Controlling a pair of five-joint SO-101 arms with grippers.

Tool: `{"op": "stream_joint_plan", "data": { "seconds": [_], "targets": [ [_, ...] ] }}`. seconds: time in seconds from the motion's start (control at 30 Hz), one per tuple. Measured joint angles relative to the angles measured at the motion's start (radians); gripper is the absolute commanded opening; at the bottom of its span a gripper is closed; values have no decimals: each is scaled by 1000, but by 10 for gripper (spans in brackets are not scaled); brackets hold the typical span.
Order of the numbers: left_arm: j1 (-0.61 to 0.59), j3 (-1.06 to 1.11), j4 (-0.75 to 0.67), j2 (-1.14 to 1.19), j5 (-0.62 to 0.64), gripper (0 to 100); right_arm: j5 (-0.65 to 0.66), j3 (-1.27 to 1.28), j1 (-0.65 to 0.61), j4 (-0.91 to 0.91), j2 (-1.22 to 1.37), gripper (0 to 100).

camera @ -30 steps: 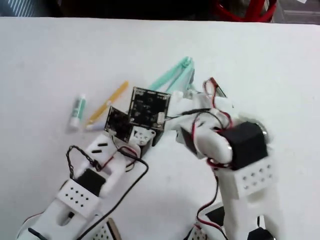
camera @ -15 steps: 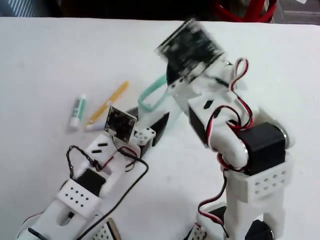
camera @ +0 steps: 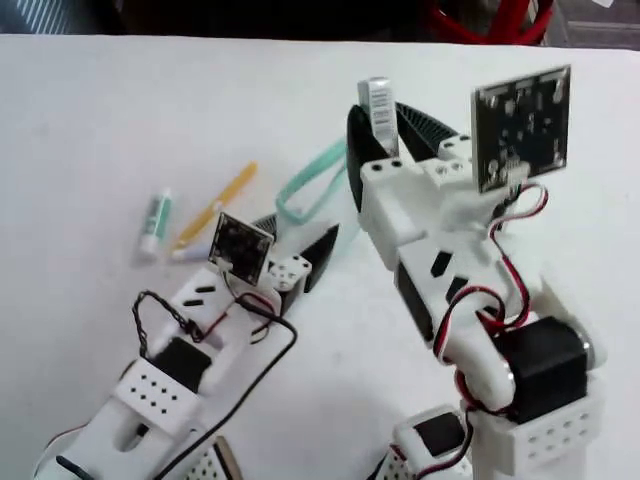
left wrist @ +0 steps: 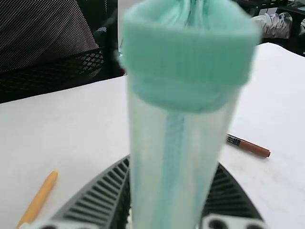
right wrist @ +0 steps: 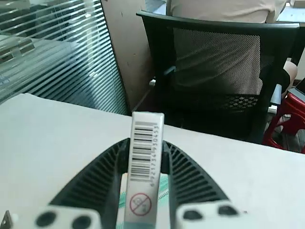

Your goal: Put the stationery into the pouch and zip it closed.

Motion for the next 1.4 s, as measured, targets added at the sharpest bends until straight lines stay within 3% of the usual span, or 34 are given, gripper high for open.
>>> {"op": "stream_joint_plan", "data": {
  "seconds": [0.13,0.4,0.6,0.8,0.93,1.1,1.3,1.4],
  "targets": [
    [0,0,0,0,0,192,3,310,14,-253,-133,17],
    [0,0,0,0,0,192,262,750,327,-258,-181,17],
    [0,0,0,0,0,192,486,1005,368,-316,-126,18],
    [0,0,0,0,0,192,649,1037,388,-270,-8,31],
    [0,0,0,0,0,192,663,1037,439,-269,109,124],
    [0,0,0,0,0,192,664,970,505,-269,272,131],
    [0,0,0,0,0,192,664,901,591,-269,390,230],
    [0,0,0,0,0,192,664,895,609,-269,390,233]
  ]
}}
